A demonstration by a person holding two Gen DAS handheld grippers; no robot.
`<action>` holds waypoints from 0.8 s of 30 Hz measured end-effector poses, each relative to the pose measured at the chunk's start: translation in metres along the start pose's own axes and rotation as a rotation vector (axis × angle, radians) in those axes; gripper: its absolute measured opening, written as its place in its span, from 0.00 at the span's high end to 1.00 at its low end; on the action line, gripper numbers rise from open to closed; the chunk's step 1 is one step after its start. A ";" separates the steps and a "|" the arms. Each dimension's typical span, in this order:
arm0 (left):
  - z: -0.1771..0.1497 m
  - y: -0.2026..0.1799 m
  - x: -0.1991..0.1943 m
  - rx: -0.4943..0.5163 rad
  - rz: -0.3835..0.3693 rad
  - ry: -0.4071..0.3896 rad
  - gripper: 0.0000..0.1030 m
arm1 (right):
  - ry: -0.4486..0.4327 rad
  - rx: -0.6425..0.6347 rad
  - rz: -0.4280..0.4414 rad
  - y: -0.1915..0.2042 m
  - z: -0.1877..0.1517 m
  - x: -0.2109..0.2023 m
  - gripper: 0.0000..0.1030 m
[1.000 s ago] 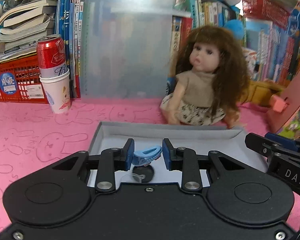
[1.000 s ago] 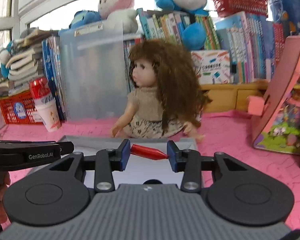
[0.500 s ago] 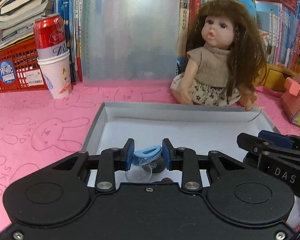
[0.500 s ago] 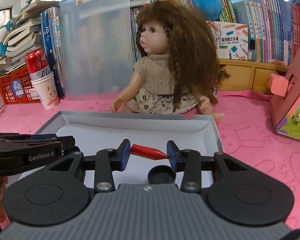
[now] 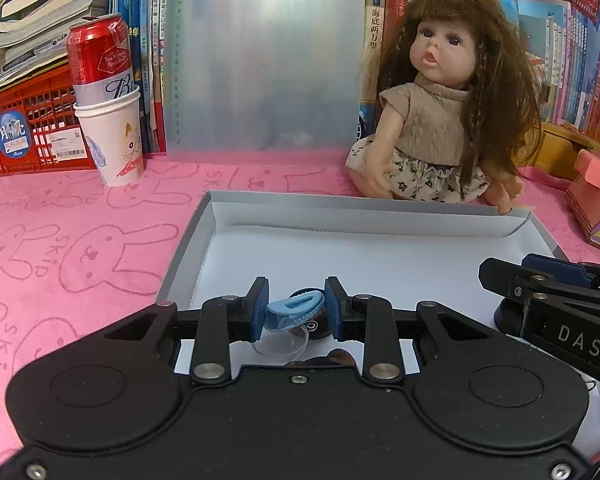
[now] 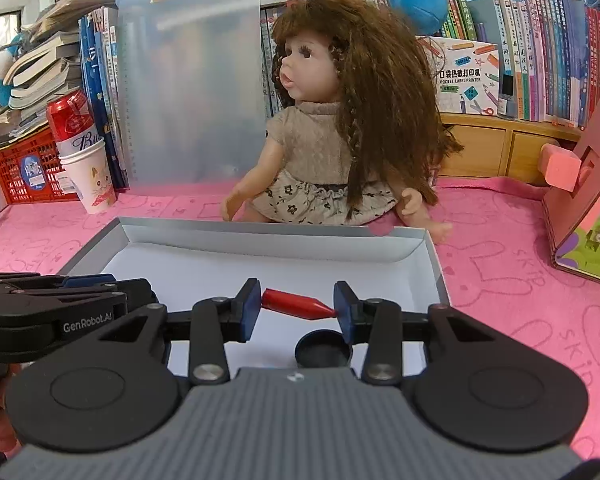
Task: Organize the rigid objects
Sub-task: 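Lower and open right tool to drop the crayon while left tool lowers the clip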
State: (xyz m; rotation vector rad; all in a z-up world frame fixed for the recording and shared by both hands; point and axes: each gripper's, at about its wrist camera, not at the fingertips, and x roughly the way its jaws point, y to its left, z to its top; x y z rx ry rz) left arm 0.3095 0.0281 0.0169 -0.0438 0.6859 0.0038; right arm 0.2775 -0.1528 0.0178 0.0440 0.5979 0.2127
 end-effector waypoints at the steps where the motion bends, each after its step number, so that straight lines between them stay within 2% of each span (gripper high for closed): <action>1: 0.000 0.000 0.000 0.000 0.001 0.000 0.72 | 0.003 0.000 -0.002 0.000 0.000 0.001 0.56; 9: -0.001 0.000 0.002 0.001 0.002 0.007 0.72 | 0.076 0.027 -0.026 -0.004 0.006 0.012 0.56; 24: 0.000 0.002 0.008 -0.012 -0.004 0.044 0.72 | 0.144 0.038 -0.044 -0.002 0.009 0.022 0.56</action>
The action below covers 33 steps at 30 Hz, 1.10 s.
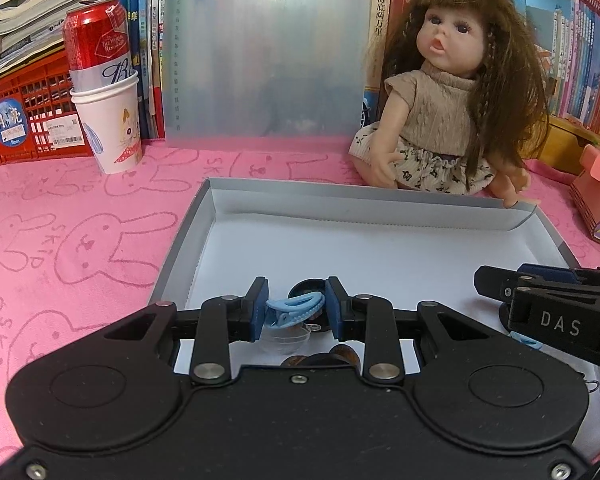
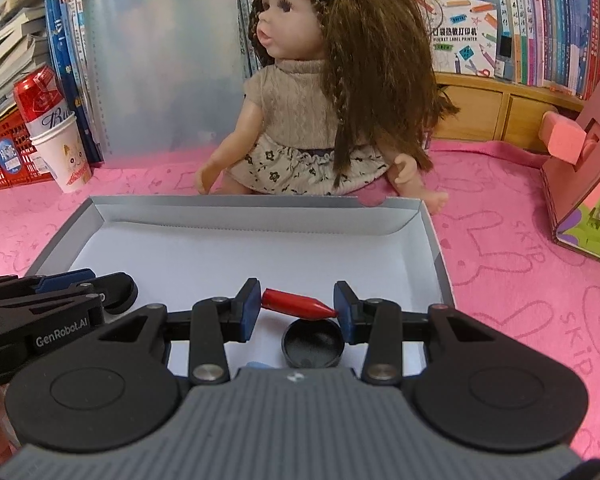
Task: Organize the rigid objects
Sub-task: 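Lower and open right tool to drop the crayon while left tool lowers the clip, then open left tool to release the blue clip in the tray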
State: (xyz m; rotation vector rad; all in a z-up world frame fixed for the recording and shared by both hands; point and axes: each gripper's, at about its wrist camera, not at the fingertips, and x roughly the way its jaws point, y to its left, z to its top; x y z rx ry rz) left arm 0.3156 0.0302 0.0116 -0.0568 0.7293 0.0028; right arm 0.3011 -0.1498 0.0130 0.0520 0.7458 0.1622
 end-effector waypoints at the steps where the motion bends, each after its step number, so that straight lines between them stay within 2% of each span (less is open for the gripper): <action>1: 0.000 0.000 0.000 -0.001 -0.002 0.001 0.72 | 0.005 0.003 0.000 0.000 0.000 0.001 0.56; 16: 0.001 0.000 0.001 -0.006 -0.004 0.006 0.70 | 0.015 0.014 0.004 -0.001 -0.002 0.002 0.53; 18: 0.001 0.000 0.001 -0.006 -0.006 0.007 0.64 | 0.007 0.021 0.005 -0.002 -0.002 0.001 0.44; 24: 0.000 0.002 -0.001 -0.021 -0.011 0.011 0.55 | -0.004 0.030 0.000 -0.003 -0.002 -0.001 0.40; 27: 0.001 0.000 -0.004 -0.010 -0.014 0.007 0.49 | -0.017 0.034 0.000 -0.003 -0.002 -0.004 0.32; 29: 0.001 -0.002 -0.007 -0.005 -0.017 0.004 0.40 | -0.025 0.033 -0.002 -0.003 -0.002 -0.006 0.26; 31: 0.001 -0.004 -0.011 -0.003 -0.023 -0.001 0.33 | -0.030 0.040 -0.001 -0.003 -0.002 -0.009 0.25; 33: 0.002 -0.005 -0.014 0.001 -0.019 -0.006 0.31 | -0.036 0.049 0.002 -0.005 -0.002 -0.012 0.23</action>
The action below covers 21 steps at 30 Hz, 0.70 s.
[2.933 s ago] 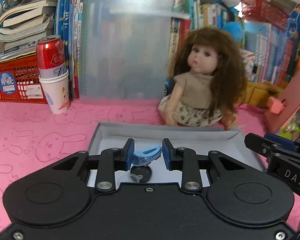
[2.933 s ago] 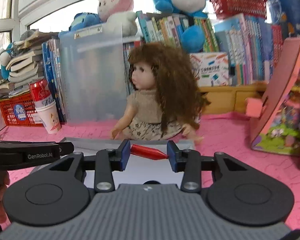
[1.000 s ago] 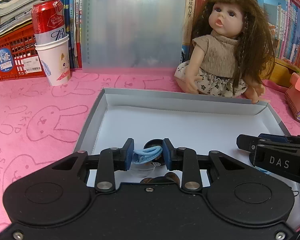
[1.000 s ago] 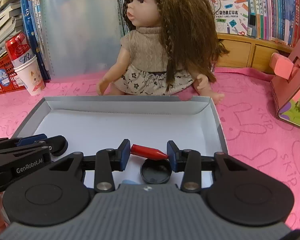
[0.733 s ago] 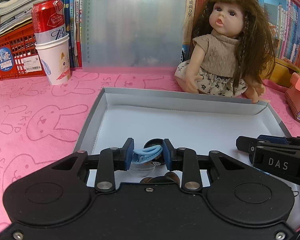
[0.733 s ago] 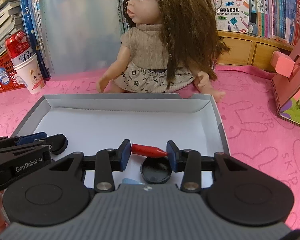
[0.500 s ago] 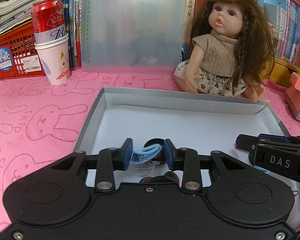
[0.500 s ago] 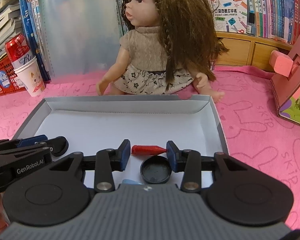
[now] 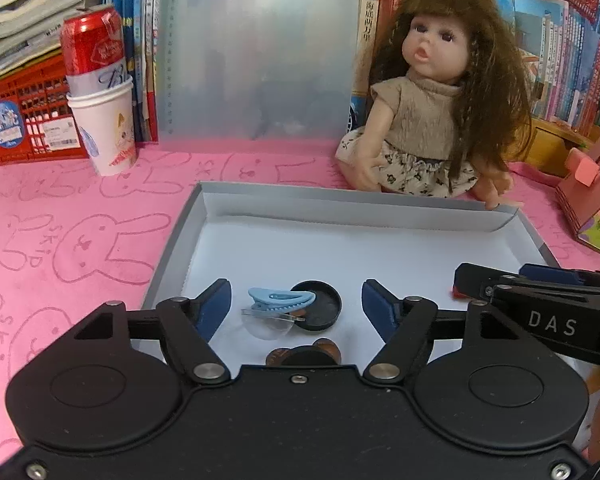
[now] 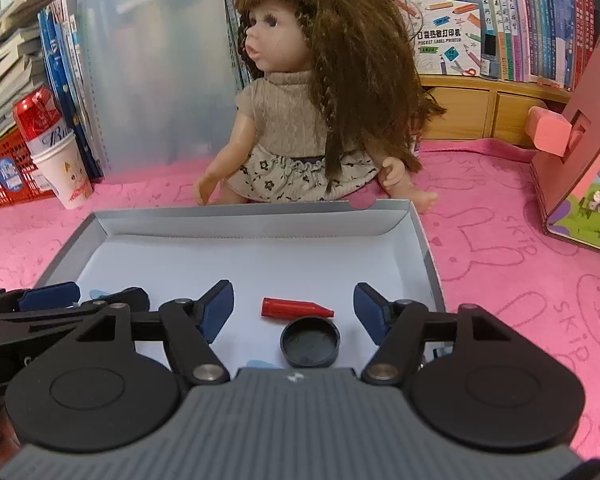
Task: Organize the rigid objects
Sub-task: 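Open left tool to release the blue clip in the tray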
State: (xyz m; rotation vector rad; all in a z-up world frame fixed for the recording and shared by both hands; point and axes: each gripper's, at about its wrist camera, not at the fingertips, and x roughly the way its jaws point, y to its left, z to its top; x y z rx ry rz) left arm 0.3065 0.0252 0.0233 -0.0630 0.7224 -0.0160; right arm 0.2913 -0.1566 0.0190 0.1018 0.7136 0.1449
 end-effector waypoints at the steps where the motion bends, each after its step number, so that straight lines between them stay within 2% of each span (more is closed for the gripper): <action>1: 0.001 -0.001 -0.002 0.003 0.003 -0.003 0.29 | -0.005 0.002 -0.002 -0.001 0.000 -0.002 0.22; 7: 0.004 -0.001 -0.018 0.006 0.008 -0.029 0.19 | -0.046 0.007 -0.006 -0.006 0.003 -0.018 0.15; 15: 0.002 -0.002 -0.039 0.028 0.007 -0.059 0.14 | -0.086 -0.008 -0.013 -0.008 -0.001 -0.039 0.08; 18: 0.000 -0.002 -0.047 0.019 0.001 -0.064 0.14 | -0.106 -0.011 -0.015 -0.009 -0.003 -0.047 0.00; 21: -0.001 -0.003 -0.055 0.027 -0.001 -0.073 0.13 | -0.125 -0.022 -0.014 -0.009 -0.004 -0.056 0.00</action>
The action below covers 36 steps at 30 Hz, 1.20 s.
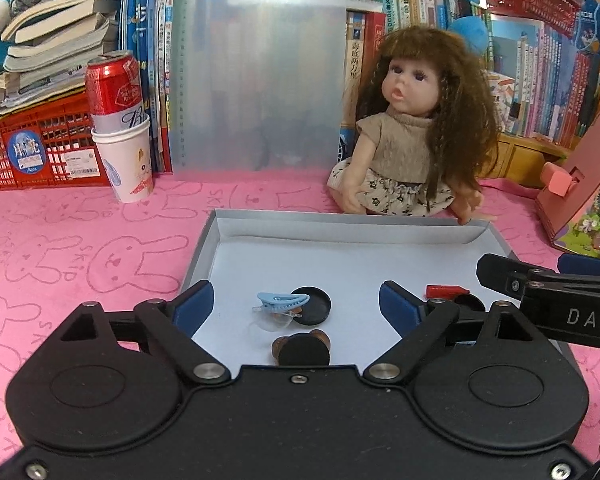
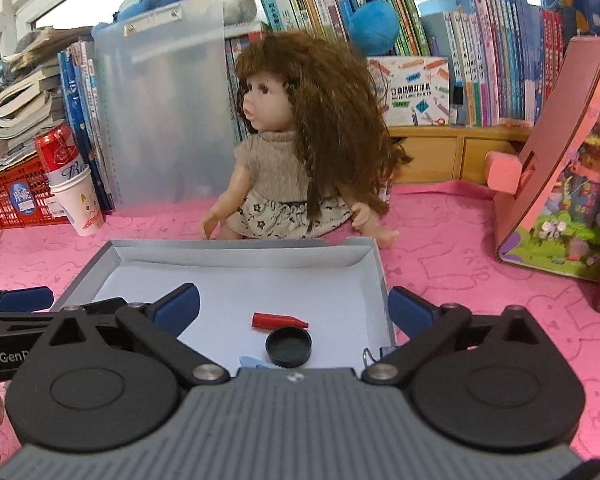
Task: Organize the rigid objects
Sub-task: 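Open left tool to release the blue clip in the tray, then withdraw both tools back from the tray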
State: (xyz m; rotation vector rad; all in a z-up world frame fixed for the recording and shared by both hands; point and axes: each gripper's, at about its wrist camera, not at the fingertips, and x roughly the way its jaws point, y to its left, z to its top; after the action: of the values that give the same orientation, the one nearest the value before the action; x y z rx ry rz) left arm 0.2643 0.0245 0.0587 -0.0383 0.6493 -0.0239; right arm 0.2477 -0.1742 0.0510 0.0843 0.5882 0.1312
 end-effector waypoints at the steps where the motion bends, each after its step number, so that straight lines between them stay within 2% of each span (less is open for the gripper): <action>1: 0.000 0.000 -0.003 0.003 0.001 -0.004 0.13 | -0.003 -0.002 0.005 0.000 0.000 -0.003 0.00; 17: -0.026 0.003 -0.053 -0.007 -0.005 -0.065 0.11 | -0.070 -0.030 0.039 0.007 -0.025 -0.054 0.00; 27: -0.046 0.007 -0.077 -0.031 -0.015 -0.078 0.11 | -0.113 -0.055 0.037 0.011 -0.040 -0.081 0.00; 36: -0.074 0.007 -0.092 -0.044 -0.009 -0.075 0.11 | -0.114 -0.055 0.045 0.012 -0.062 -0.095 0.00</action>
State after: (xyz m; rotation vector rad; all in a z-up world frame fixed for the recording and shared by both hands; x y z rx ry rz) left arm 0.1467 0.0322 0.0553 -0.0845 0.5746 -0.0164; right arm 0.1337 -0.1738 0.0526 0.0517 0.4687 0.1848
